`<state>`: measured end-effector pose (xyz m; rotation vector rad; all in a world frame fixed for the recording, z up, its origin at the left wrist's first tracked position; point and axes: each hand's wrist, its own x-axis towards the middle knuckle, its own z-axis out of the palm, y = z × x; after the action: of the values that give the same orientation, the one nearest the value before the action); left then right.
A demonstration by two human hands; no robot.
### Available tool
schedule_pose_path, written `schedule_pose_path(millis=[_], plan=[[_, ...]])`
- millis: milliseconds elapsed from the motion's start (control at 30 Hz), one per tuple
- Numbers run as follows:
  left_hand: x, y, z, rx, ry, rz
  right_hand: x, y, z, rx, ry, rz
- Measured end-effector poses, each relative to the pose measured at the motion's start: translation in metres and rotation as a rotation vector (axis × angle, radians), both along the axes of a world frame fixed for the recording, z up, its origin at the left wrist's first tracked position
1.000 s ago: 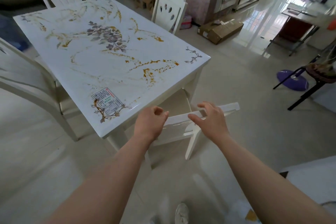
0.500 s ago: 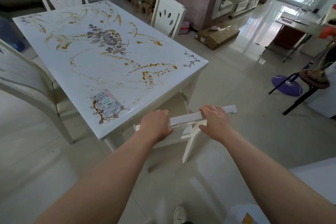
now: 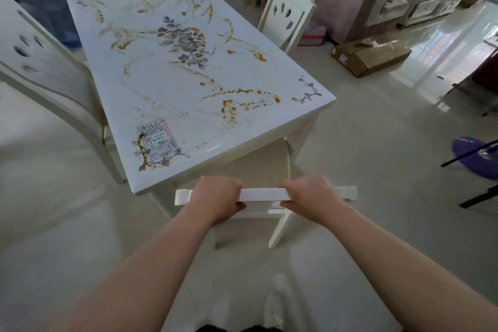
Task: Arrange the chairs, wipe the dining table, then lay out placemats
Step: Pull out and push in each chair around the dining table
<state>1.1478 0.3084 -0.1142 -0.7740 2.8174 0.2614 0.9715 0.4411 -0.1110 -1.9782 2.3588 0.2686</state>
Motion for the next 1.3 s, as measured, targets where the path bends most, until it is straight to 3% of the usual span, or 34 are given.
schedule_pose_path(millis=[267, 567, 1300], plan=[[0.008, 0.006, -0.002, -0.039, 0.161, 0.019, -0.022, 0.003, -0.019, -0.228, 0.075, 0.345], [-0.012, 0.013, 0.009, -0.068, 0.035, 0.095, -0.047, 0.003, -0.014, -0.306, 0.042, 0.380], [-0.069, 0.023, 0.034, -0.089, 0.123, 0.235, -0.118, -0.017, 0.011, -0.363, 0.007, 0.509]])
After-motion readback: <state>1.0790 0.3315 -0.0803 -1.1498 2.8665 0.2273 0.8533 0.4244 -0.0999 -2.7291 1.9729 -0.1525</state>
